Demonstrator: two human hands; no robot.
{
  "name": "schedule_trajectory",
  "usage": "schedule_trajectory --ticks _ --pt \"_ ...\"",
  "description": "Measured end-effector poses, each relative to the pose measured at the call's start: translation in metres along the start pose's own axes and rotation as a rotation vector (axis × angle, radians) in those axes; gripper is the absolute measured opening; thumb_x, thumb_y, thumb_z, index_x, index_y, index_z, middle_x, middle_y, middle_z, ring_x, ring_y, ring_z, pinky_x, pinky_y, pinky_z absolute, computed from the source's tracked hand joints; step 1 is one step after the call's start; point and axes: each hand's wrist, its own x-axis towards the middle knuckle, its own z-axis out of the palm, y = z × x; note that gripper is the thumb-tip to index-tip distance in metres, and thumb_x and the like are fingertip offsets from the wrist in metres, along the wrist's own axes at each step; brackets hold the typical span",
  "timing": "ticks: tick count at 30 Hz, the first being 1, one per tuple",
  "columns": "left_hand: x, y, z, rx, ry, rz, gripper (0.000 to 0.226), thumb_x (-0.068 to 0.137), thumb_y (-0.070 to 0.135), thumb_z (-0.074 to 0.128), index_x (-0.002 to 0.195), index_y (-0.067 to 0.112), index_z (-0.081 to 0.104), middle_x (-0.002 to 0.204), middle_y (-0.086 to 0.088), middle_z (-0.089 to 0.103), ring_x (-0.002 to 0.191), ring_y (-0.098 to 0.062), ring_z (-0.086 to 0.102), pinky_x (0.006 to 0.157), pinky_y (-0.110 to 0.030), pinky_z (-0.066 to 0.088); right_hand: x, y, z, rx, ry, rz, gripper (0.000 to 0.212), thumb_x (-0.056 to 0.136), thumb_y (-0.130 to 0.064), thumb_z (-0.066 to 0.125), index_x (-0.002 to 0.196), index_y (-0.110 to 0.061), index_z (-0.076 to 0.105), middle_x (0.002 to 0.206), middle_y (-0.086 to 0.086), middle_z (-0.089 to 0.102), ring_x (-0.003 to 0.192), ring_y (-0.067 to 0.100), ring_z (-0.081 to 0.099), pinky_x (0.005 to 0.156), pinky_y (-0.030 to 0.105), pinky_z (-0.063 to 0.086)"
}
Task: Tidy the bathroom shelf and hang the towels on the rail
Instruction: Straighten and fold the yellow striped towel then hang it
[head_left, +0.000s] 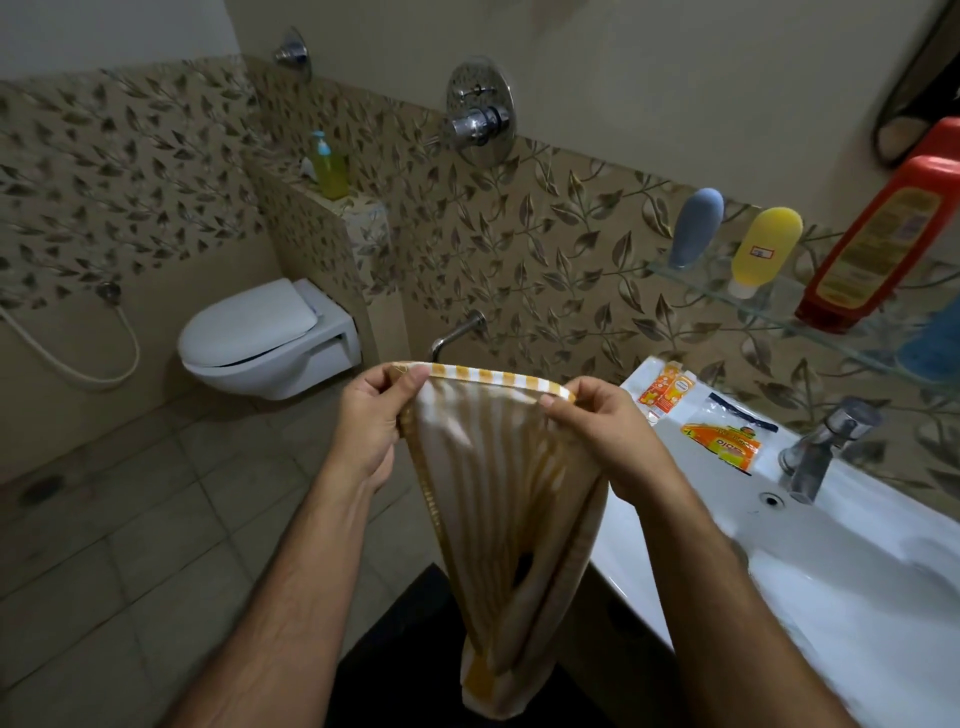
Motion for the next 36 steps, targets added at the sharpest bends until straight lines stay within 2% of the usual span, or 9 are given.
schedule_trajectory --ticks 5,11,14,20,24,28,30,33,36 --pt "0.008 0.019 -0.003 0.197 0.257 0.342 0.009 0.084 0.013 0.072 0.078 0.019 0.071 0.07 0.006 0.071 0.068 -0.007 0.065 0.063 -0.023 0.056 0.003 0.014 0.003 -0.394 -0.013 0.042 0.022 0.083 -0.016 0.072 0.07 -0.018 0.055 0.066 0.003 0.061 0.062 0.014 0.056 0.064 0.033 0.047" --pt "0.018 0.025 -0.022 0.614 0.43 0.486 0.01 0.082 0.027 0.075 0.079 0.017 0.073 0.062 0.013 0.063 0.056 0.004 0.052 0.059 -0.021 0.045 -0.007 0.003 0.005 -0.113 -0.249 0.003 0.012 0.093 -0.016 0.065 0.083 -0.008 0.065 0.073 0.006 0.063 0.067 0.013 0.056 0.061 0.024 0.044" --pt "0.017 0.019 -0.025 0.648 0.448 0.44 0.015 0.081 0.029 0.074 0.071 0.019 0.069 0.051 0.016 0.055 0.049 0.004 0.044 0.055 -0.024 0.039 -0.003 0.003 0.016 -0.137 -0.163 -0.079 0.019 0.095 -0.02 0.063 0.082 -0.008 0.069 0.072 0.001 0.066 0.069 0.01 0.059 0.064 0.026 0.045" --pt "0.007 -0.002 -0.021 0.683 0.263 0.317 0.012 0.082 0.031 0.075 0.08 0.02 0.077 0.066 0.009 0.069 0.062 -0.006 0.061 0.061 -0.03 0.05 0.014 0.005 0.059 -0.412 0.15 -0.241 0.018 0.09 -0.029 0.066 0.077 -0.017 0.071 0.063 -0.01 0.065 0.064 0.007 0.058 0.064 0.034 0.047" --pt "0.011 -0.005 -0.021 0.595 0.105 0.245 0.011 0.081 0.02 0.076 0.092 0.021 0.077 0.079 0.008 0.075 0.077 -0.008 0.07 0.072 -0.032 0.057 0.018 -0.003 0.077 -0.428 0.016 -0.225 0.011 0.092 -0.019 0.064 0.092 -0.016 0.075 0.081 -0.006 0.073 0.079 0.01 0.066 0.076 0.034 0.051" --pt "0.021 0.006 -0.031 0.533 -0.204 0.163 0.046 0.082 0.011 0.074 0.125 0.025 0.065 0.103 0.005 0.073 0.095 -0.006 0.068 0.086 -0.025 0.054 0.02 -0.013 0.083 -0.235 -0.179 -0.187 0.016 0.095 -0.004 0.057 0.101 -0.006 0.072 0.09 -0.001 0.071 0.085 0.003 0.062 0.079 0.018 0.046" --pt "0.026 0.011 -0.036 0.511 -0.369 0.101 0.055 0.084 0.006 0.072 0.133 0.028 0.057 0.099 0.004 0.071 0.093 -0.008 0.065 0.09 -0.026 0.054 0.021 -0.017 0.082 -0.201 -0.239 -0.172 0.017 0.096 -0.002 0.055 0.102 -0.003 0.071 0.09 0.001 0.07 0.085 0.004 0.061 0.078 0.015 0.045" --pt "0.03 0.019 -0.036 0.539 -0.525 0.045 0.04 0.085 0.003 0.069 0.12 0.022 0.066 0.101 0.001 0.073 0.096 -0.009 0.066 0.089 -0.025 0.054 0.026 -0.02 0.082 -0.234 -0.283 -0.17 0.015 0.097 -0.005 0.056 0.1 -0.001 0.071 0.089 0.002 0.07 0.085 0.004 0.062 0.079 0.017 0.046" --pt "0.037 0.024 -0.033 0.616 -0.387 0.109 0.014 0.083 0.004 0.072 0.095 0.011 0.074 0.085 -0.006 0.072 0.077 -0.012 0.064 0.07 -0.019 0.05 0.031 -0.015 0.084 -0.238 -0.217 -0.161 0.018 0.086 -0.025 0.069 0.089 -0.007 0.069 0.081 0.009 0.066 0.077 0.016 0.057 0.072 0.034 0.043"
